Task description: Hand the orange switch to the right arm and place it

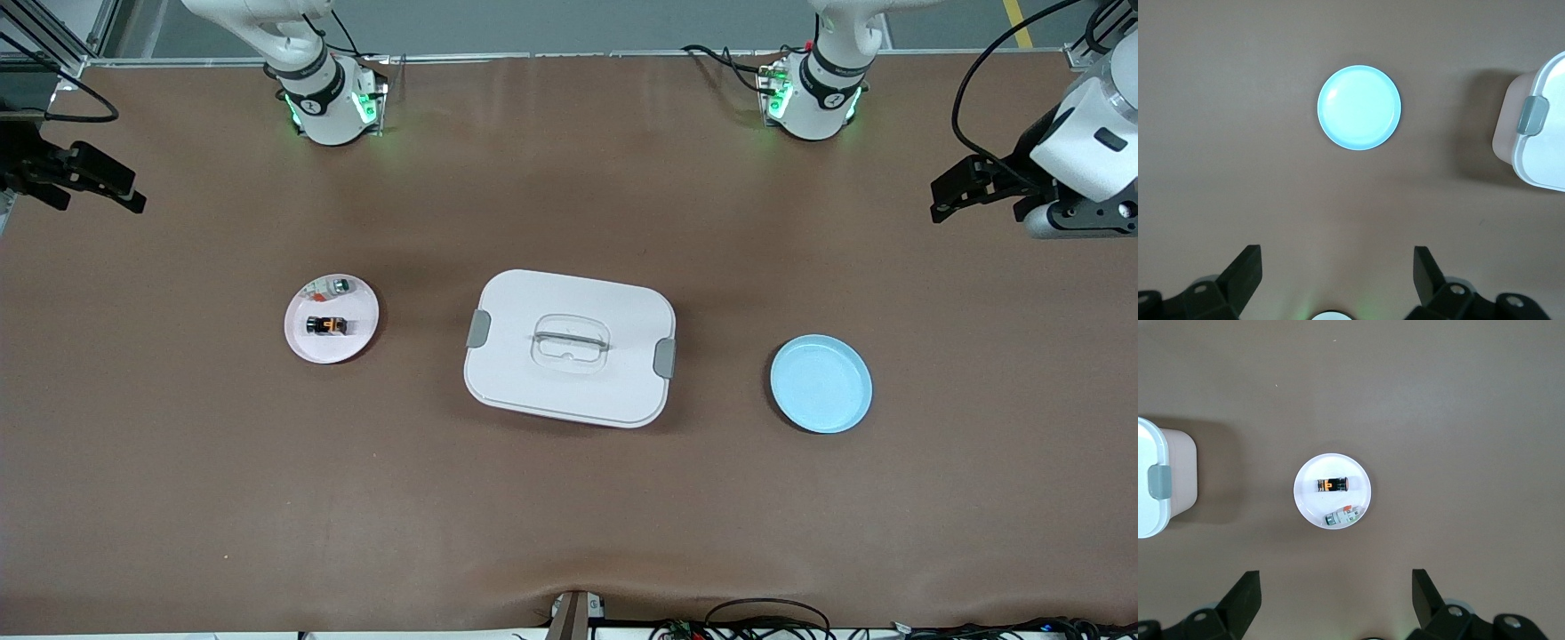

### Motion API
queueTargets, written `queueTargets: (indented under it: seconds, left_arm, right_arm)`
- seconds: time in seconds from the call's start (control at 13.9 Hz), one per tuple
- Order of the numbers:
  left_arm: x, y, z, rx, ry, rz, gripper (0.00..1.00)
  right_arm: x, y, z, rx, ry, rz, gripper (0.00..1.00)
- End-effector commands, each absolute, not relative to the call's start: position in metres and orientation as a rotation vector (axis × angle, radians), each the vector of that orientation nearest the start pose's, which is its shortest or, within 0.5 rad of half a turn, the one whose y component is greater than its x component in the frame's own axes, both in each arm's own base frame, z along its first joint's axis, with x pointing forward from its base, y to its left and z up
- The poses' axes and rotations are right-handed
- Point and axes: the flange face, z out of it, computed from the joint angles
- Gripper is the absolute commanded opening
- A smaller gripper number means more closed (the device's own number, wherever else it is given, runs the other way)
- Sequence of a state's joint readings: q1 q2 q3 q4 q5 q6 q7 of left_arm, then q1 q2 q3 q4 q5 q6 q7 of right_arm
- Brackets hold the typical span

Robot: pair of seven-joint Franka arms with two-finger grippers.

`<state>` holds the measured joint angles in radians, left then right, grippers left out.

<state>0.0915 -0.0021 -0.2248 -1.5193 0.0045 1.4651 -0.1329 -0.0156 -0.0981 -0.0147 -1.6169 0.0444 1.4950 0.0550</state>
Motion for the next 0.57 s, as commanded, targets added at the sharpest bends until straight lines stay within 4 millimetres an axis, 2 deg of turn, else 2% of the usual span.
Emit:
queueTargets:
  seconds: [0.0,0.5]
  left_arm:
    - [0.5378,-0.0738,0.643,-3.137,0.012,0.065,1.0]
    - [0.5382,-0.0738,0.6429,-3.137,0.012,0.065,1.0]
  right_arm:
    - [0.5084,-0.0121,0.6518,-3.079,0.158,0.013,1.0]
    - [0.5095,-0.0098,0.6526,-3.08,0.149,-0.001,1.0]
